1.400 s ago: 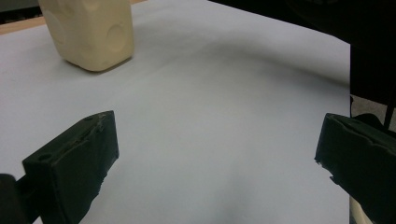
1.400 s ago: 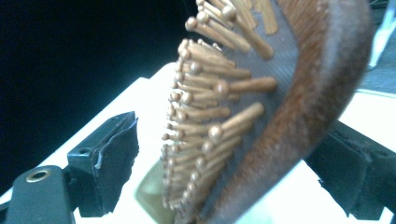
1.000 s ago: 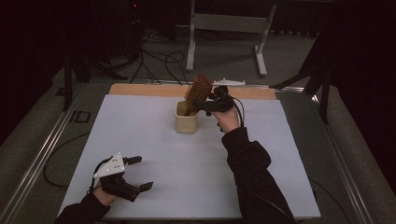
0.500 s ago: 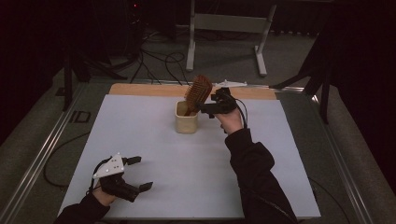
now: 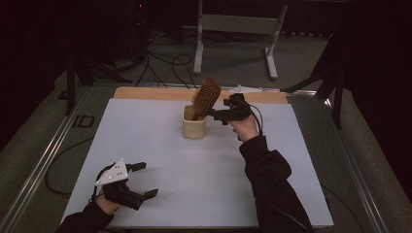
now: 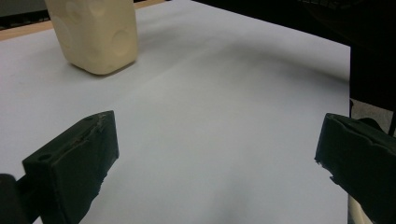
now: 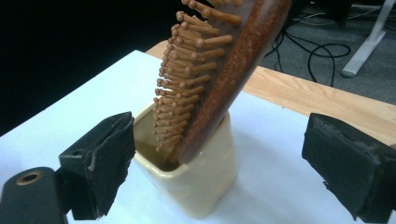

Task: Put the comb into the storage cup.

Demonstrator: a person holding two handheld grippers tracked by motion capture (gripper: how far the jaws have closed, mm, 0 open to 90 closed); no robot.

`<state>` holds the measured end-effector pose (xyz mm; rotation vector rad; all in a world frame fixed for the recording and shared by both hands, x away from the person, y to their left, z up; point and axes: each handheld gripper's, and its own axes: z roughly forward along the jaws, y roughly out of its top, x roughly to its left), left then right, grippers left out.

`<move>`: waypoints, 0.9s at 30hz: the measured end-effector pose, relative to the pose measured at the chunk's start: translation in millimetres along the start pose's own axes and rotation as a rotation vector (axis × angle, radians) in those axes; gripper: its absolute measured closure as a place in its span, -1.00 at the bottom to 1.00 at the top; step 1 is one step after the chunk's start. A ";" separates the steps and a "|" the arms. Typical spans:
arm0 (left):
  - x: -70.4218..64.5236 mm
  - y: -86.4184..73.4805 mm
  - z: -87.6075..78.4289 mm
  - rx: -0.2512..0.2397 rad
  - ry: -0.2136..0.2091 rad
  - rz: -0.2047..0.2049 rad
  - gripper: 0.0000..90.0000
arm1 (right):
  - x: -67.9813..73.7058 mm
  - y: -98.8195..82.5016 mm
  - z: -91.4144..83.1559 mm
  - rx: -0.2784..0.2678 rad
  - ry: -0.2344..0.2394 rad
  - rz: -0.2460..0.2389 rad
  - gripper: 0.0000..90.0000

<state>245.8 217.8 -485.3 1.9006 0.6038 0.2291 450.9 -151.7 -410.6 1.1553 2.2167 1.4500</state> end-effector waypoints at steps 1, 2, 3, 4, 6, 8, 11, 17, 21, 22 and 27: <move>0.0 0.0 0.3 0.003 0.001 0.001 -1.00 | -0.3 -0.9 -1.2 -0.002 0.004 -0.003 -0.80; -0.1 -0.1 0.4 0.003 -0.001 0.000 -1.00 | -0.2 -1.9 -2.1 -0.001 0.005 -0.005 -0.79; -0.2 -0.1 0.5 0.002 -0.002 0.000 -1.00 | -0.1 -3.2 -2.8 0.002 0.007 -0.010 -0.79; -0.5 -0.1 0.7 0.003 0.000 0.000 -1.00 | -0.1 -4.7 -3.6 0.006 0.006 -0.013 -0.79; -0.4 -0.1 0.6 0.004 0.000 0.003 -1.00 | -0.4 -8.0 -5.8 0.004 0.010 -0.013 -0.79; -0.3 -0.1 0.5 0.006 0.003 0.004 -1.00 | -1.1 -9.8 -7.2 0.002 0.012 -0.010 -0.79; -0.5 -0.1 1.0 0.007 0.002 0.004 -1.00 | -3.3 -19.1 -11.5 0.005 0.014 0.011 -0.79; -0.8 0.0 1.2 0.009 0.001 0.006 -1.00 | -1.7 -33.8 -17.4 0.021 0.025 -0.004 -0.79; -0.8 0.1 1.1 0.009 0.002 0.005 -1.00 | -0.2 -43.3 -21.8 0.030 0.035 -0.018 -0.79; -0.8 0.1 1.1 0.008 0.003 0.006 -1.00 | 0.2 -45.9 -23.1 0.033 0.038 -0.019 -0.79; -0.6 0.1 0.9 0.008 0.003 0.007 -1.00 | 0.4 -58.2 -31.7 0.032 0.034 -0.040 -0.79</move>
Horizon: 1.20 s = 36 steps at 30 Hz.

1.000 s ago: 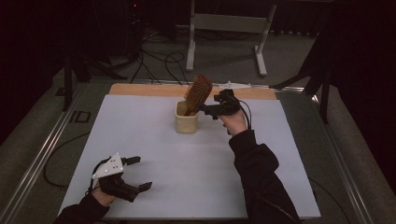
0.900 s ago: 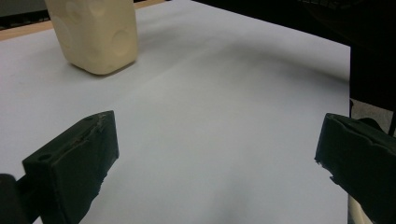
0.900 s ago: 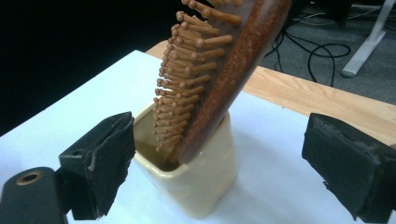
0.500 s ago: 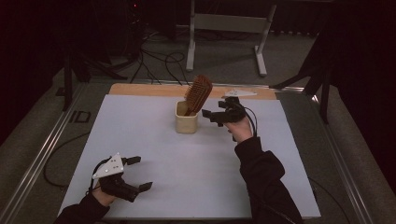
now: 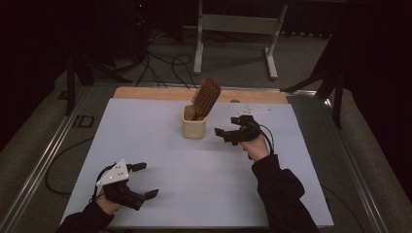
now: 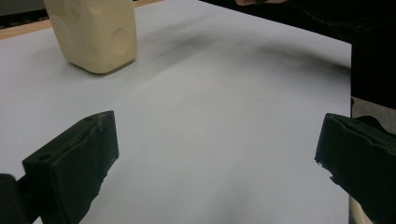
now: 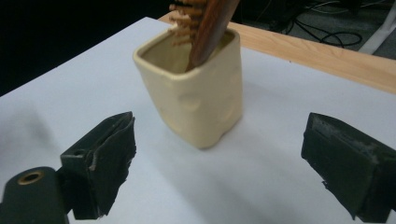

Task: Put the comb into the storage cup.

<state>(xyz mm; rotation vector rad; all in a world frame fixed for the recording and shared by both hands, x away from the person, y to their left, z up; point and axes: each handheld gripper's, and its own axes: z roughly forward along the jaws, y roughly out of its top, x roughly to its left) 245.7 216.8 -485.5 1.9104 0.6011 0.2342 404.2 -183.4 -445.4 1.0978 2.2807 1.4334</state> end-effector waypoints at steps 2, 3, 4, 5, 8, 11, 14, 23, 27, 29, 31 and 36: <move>-0.1 0.1 0.0 0.001 -0.001 0.001 -1.00 | 0.3 -5.4 -3.9 -0.003 0.003 0.002 -0.79; -0.1 0.2 -0.1 -0.001 0.000 0.000 -1.00 | 0.3 -8.5 -6.1 -0.002 0.006 0.001 -0.79; -0.1 0.3 -0.1 0.000 0.002 0.001 -1.00 | 0.2 -11.7 -7.8 0.000 0.003 -0.003 -0.79; 0.0 0.3 -0.1 -0.001 0.001 0.001 -1.00 | 0.4 -14.8 -9.6 0.002 0.002 -0.004 -0.79; -0.1 0.3 -0.1 0.000 0.001 0.001 -1.00 | 0.9 -25.0 -14.8 0.006 0.004 -0.016 -0.79; -0.2 0.5 -0.2 -0.002 0.002 0.000 -1.00 | 1.7 -35.2 -21.2 -0.002 0.016 -0.009 -0.78; 0.0 0.6 -0.8 -0.004 0.002 -0.001 -1.00 | 4.5 -45.6 -25.9 0.007 0.018 -0.018 -0.79; 0.1 0.5 -1.0 -0.006 0.003 -0.004 -1.00 | 11.1 -75.4 -42.0 0.016 0.032 -0.053 -0.79; 0.2 0.4 -1.0 -0.004 0.004 -0.003 -1.00 | 14.3 -85.5 -48.1 0.022 0.024 -0.070 -0.79; 0.0 0.4 -1.1 -0.002 0.006 -0.001 -1.00 | 15.0 -89.8 -51.5 0.015 0.022 -0.068 -0.79; 0.0 0.2 -1.1 -0.002 0.007 -0.002 -1.00 | 16.0 -93.4 -55.6 0.011 0.030 -0.068 -0.79; -0.1 -0.2 -0.9 0.002 0.009 0.002 -1.00 | 18.8 -100.4 -68.1 -0.004 0.002 -0.077 -0.79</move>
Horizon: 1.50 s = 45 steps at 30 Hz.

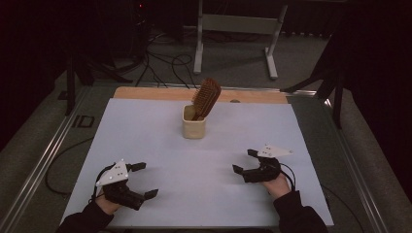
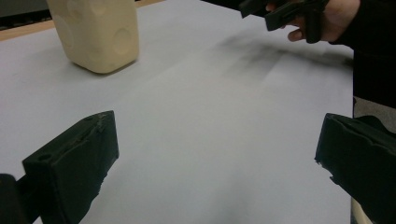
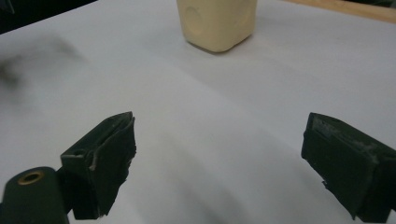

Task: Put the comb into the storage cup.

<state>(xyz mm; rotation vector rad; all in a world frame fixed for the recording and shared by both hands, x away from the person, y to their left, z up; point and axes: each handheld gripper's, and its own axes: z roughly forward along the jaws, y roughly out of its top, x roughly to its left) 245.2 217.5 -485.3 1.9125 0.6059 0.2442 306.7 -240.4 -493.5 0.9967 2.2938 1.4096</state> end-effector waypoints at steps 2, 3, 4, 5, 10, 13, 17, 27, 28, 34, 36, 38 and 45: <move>-0.3 -0.1 0.3 0.003 0.003 0.003 -1.00 | 0.6 -2.2 -5.6 -0.011 -0.007 -0.001 -0.79; -0.5 -0.1 0.5 0.004 0.002 0.003 -1.00 | 0.9 -3.1 -8.1 -0.017 -0.007 -0.007 -0.79; -0.7 -0.1 0.7 0.005 0.000 0.004 -1.00 | 1.8 -3.9 -10.7 -0.020 -0.014 -0.008 -0.79; -0.8 0.0 0.9 0.007 0.002 0.007 -1.00 | 2.6 -4.8 -13.2 -0.027 -0.023 -0.016 -0.79; -1.1 0.2 0.5 0.005 0.002 0.009 -1.00 | 5.0 -10.0 -22.9 -0.034 -0.056 -0.029 -0.79; -0.9 0.0 0.4 0.007 0.003 0.009 -1.00 | 5.5 -12.7 -28.9 -0.036 -0.070 -0.031 -0.79; -1.6 -0.4 0.8 0.010 0.005 0.008 -1.00 | 6.1 -16.0 -34.5 -0.046 -0.085 -0.027 -0.79; -2.1 -0.5 0.6 0.014 0.006 0.013 -1.00 | 5.4 -31.1 -43.6 -0.025 -0.123 -0.017 -0.79; -2.4 -0.4 0.5 0.013 0.006 0.013 -1.00 | 5.4 -32.3 -44.1 -0.026 -0.123 -0.011 -0.79; -2.9 -0.3 0.5 0.012 0.007 0.016 -1.00 | 5.0 -33.9 -43.0 -0.030 -0.136 -0.009 -0.79; -2.7 -0.5 0.7 0.014 0.006 0.016 -1.00 | 4.8 -33.9 -40.7 -0.028 -0.135 -0.015 -0.79; -2.9 -0.4 0.7 0.014 0.006 0.015 -1.00 | 5.7 -33.9 -39.3 -0.024 -0.125 -0.013 -0.79; -3.3 -0.5 0.0 0.017 0.008 0.019 -1.00 | 8.7 -33.6 -36.3 -0.011 -0.119 -0.029 -0.79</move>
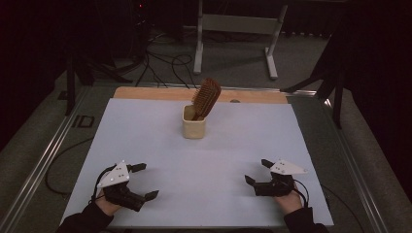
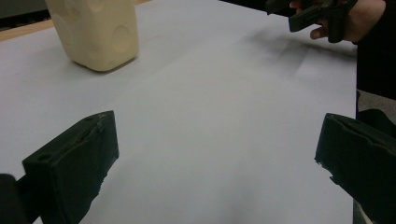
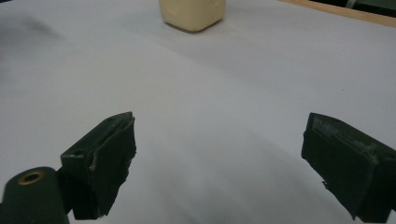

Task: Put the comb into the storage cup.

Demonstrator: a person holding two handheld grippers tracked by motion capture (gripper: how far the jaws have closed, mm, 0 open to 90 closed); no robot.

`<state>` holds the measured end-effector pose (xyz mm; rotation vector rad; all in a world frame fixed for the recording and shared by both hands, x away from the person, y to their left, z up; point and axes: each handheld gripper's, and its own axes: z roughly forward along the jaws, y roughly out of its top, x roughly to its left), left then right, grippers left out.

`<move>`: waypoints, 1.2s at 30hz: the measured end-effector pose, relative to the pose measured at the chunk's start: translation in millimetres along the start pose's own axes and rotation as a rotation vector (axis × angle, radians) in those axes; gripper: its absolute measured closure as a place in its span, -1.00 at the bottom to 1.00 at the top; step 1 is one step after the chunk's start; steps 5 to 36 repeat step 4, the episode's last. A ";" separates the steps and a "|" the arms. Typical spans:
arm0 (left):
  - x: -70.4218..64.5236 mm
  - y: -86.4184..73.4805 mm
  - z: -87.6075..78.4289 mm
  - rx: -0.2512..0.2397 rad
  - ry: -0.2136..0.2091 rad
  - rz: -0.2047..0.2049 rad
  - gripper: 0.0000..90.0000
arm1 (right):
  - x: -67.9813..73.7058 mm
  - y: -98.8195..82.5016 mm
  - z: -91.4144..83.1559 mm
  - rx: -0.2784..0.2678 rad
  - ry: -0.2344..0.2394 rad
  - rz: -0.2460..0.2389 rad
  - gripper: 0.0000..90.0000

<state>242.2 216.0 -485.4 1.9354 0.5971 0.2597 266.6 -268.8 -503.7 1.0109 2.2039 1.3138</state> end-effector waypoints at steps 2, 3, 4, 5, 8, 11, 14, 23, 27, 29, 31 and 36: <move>0.0 0.1 -0.2 -0.002 -0.002 0.000 -1.00 | -0.3 -0.5 -0.2 0.000 0.001 -0.007 -0.79; 0.0 0.3 -0.3 -0.001 -0.001 0.001 -1.00 | -0.4 -0.5 -0.4 -0.001 0.000 -0.005 -0.79; -0.1 0.3 -0.2 -0.002 -0.001 0.002 -1.00 | -0.8 -0.5 -0.6 -0.001 -0.002 -0.009 -0.79; -0.1 0.3 -0.2 -0.002 -0.001 0.002 -1.00 | -0.8 -0.5 -0.6 -0.001 -0.002 -0.009 -0.79; -0.1 0.3 -0.2 -0.002 -0.001 0.002 -1.00 | -0.8 -0.5 -0.6 -0.001 -0.002 -0.009 -0.79; -0.1 0.3 -0.2 -0.002 -0.001 0.002 -1.00 | -0.8 -0.5 -0.6 -0.001 -0.002 -0.009 -0.79; -0.1 0.3 -0.2 -0.002 -0.001 0.002 -1.00 | -0.8 -0.5 -0.6 -0.001 -0.002 -0.009 -0.79; -0.1 0.3 -0.2 -0.002 -0.001 0.002 -1.00 | -0.8 -0.5 -0.6 -0.001 -0.002 -0.009 -0.79; -0.1 0.3 -0.2 -0.002 -0.001 0.002 -1.00 | -0.8 -0.5 -0.6 -0.001 -0.002 -0.009 -0.79; -0.1 0.3 -0.2 -0.002 -0.001 0.002 -1.00 | -0.8 -0.5 -0.6 -0.001 -0.002 -0.009 -0.79; -0.1 0.3 -0.2 -0.002 -0.001 0.002 -1.00 | -0.8 -0.5 -0.6 -0.001 -0.002 -0.009 -0.79; -0.1 0.3 -0.2 -0.002 -0.001 0.002 -1.00 | -0.8 -0.5 -0.6 -0.001 -0.002 -0.009 -0.79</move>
